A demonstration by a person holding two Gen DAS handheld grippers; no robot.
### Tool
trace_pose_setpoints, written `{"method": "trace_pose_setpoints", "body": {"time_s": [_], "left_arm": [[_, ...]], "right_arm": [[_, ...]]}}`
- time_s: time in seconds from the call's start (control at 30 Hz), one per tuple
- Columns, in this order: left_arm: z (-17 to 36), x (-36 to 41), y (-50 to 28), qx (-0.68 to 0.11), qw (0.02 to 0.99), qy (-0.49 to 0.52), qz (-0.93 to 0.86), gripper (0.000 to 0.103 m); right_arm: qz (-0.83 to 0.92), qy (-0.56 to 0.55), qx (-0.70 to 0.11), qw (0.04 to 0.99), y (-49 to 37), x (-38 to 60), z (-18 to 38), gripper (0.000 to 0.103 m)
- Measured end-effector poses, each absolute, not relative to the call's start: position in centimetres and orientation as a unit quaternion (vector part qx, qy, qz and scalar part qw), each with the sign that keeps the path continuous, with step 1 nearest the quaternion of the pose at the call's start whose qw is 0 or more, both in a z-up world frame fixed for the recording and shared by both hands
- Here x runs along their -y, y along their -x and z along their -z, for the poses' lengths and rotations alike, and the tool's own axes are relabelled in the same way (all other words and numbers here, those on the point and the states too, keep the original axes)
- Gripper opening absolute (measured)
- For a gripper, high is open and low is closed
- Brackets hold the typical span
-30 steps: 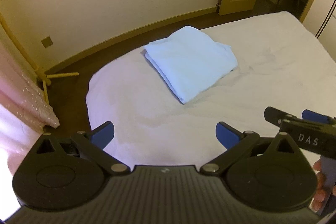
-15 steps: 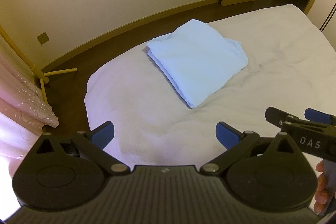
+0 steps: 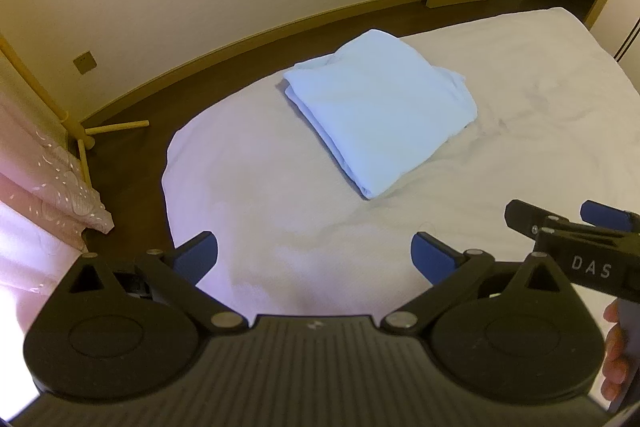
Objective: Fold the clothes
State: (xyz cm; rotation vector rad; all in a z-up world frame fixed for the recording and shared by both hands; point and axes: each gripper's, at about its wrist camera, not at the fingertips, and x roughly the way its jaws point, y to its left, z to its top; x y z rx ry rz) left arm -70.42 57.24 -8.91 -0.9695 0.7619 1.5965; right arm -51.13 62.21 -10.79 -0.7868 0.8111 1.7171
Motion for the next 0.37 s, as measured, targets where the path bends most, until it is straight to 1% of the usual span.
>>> {"method": "trace_pose_setpoints", "body": {"time_s": [0.17, 0.37], "left_arm": [[8.6, -56.6, 69.6, -0.321, 0.536, 0.399, -0.671, 0.102], [7.6, -55.2, 69.2, -0.303, 0.538, 0.393, -0.681, 0.102]], "right_arm": [[-0.717, 0.325, -0.338, 0.515, 50.7, -61.9, 10.5, 0.101], [-0.724, 0.319, -0.334, 0.512, 50.1, -61.1, 9.9, 0.101]]}}
